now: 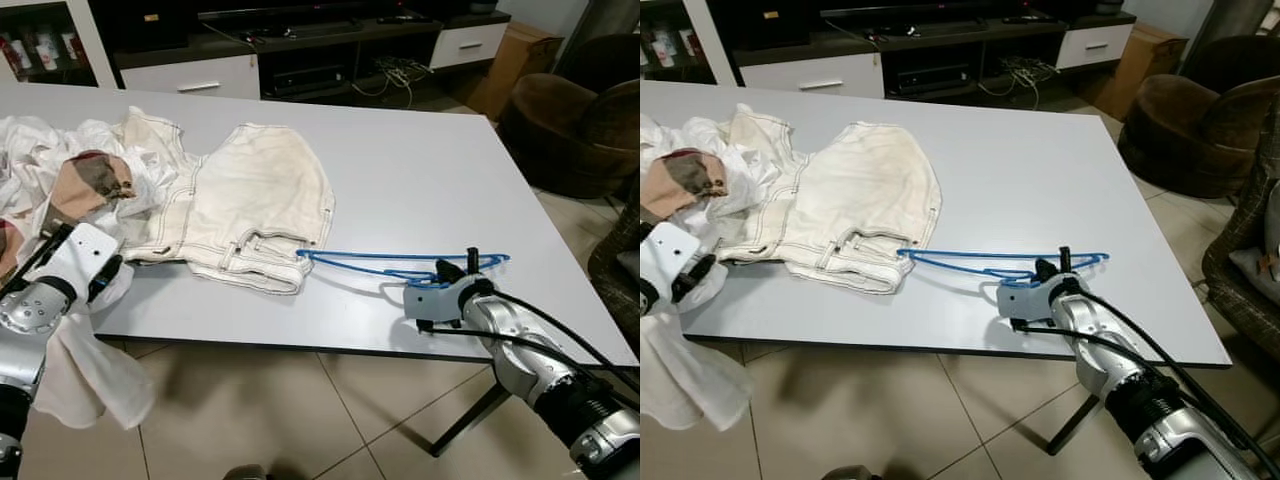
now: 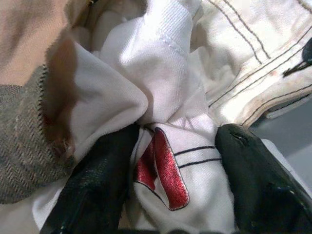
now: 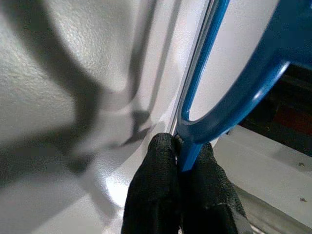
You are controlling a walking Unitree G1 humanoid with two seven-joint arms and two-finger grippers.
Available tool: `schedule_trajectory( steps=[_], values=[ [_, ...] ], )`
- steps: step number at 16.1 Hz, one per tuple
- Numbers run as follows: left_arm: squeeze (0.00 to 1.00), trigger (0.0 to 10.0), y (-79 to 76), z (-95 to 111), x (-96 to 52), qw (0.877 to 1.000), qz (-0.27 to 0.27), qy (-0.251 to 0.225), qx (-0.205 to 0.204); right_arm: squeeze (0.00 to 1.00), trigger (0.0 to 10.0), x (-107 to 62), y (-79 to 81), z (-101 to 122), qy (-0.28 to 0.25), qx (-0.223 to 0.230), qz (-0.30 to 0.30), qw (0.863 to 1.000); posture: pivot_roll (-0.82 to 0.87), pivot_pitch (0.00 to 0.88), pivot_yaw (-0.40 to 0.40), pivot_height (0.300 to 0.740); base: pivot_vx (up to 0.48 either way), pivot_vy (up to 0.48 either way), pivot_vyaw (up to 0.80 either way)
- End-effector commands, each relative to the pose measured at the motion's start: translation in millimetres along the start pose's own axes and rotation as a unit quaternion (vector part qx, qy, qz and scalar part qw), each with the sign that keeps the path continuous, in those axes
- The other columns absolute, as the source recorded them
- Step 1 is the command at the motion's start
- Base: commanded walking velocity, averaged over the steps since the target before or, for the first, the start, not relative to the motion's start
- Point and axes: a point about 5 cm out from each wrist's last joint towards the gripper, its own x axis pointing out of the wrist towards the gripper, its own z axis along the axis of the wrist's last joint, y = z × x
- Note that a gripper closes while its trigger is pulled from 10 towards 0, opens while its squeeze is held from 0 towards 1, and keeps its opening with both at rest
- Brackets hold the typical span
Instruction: Hang hanger
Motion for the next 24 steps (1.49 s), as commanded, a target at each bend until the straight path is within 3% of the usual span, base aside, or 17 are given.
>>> schedule_trajectory(
  steps=[1, 6, 10, 12, 13, 16, 18, 21, 24],
  values=[
    [0.00, 10.0, 14.4, 1.5, -0.9, 1.000, 0.023, 0.001, 0.002, 0.00, 10.0, -0.8, 27.2, -5.2, 0.014, -0.001, 0.051, 0.999, 0.14, 0.010, 0.000, 0.740, 0.000, 0.000, 0.00],
    [0.00, 10.0, 20.4, -4.6, -0.3, 0.999, 0.042, 0.023, 0.017, 0.00, 10.0, -0.4, 25.7, -8.0, 0.021, 0.004, 0.046, 0.999, 0.13, 0.004, 0.002, 0.740, 0.000, 0.000, 0.00],
    [0.00, 10.0, 25.2, -10.4, -0.3, 0.996, 0.077, 0.043, 0.002, 0.00, 10.0, 0.6, 21.5, -10.4, 0.024, 0.008, 0.037, 0.999, 0.13, 0.000, -0.007, 0.740, 0.000, 0.000, 0.00],
    [0.00, 10.0, 13.3, 5.9, 4.7, 0.998, 0.064, -0.004, -0.026, 0.00, 10.0, 1.3, 12.7, -8.6, 0.018, 0.028, 0.011, 0.999, 0.13, 0.000, -0.007, 0.740, 0.000, 0.000, 0.00],
    [0.00, 10.0, 3.6, 21.6, 7.0, 0.996, 0.054, -0.054, -0.041, 0.00, 10.0, 1.1, 3.9, -6.0, 0.011, 0.056, -0.010, 0.998, 0.13, 0.000, -0.007, 0.740, 0.000, 0.000, 0.00],
    [0.00, 10.0, -18.6, 50.8, 9.2, 0.987, 0.026, -0.143, -0.060, 0.00, 10.0, -0.2, -14.3, -1.4, -0.001, 0.101, -0.051, 0.994, 0.13, 0.000, -0.001, 0.740, 0.000, 0.000, 0.00],
    [0.00, 10.0, -39.1, 70.7, 8.9, 0.976, -0.021, -0.203, -0.069, 0.00, 10.0, -1.9, -26.2, 0.5, -0.007, 0.133, -0.081, 0.988, 0.12, 0.000, 0.006, 0.740, 0.000, 0.000, 0.00],
    [0.00, 10.0, -57.9, 79.3, 9.0, 0.970, -0.073, -0.229, -0.046, 0.00, 10.0, -3.1, -34.3, -0.1, -0.007, 0.147, -0.108, 0.983, 0.12, 0.000, 0.010, 0.740, 0.000, 0.000, 0.00],
    [0.00, 10.0, -67.8, 76.1, 16.2, 0.974, -0.090, -0.208, -0.028, 0.00, 10.0, -5.8, -45.2, 4.6, -0.024, 0.164, -0.139, 0.976, 0.11, 0.000, 0.013, 0.740, 0.000, 0.000, 0.00]
  ],
)
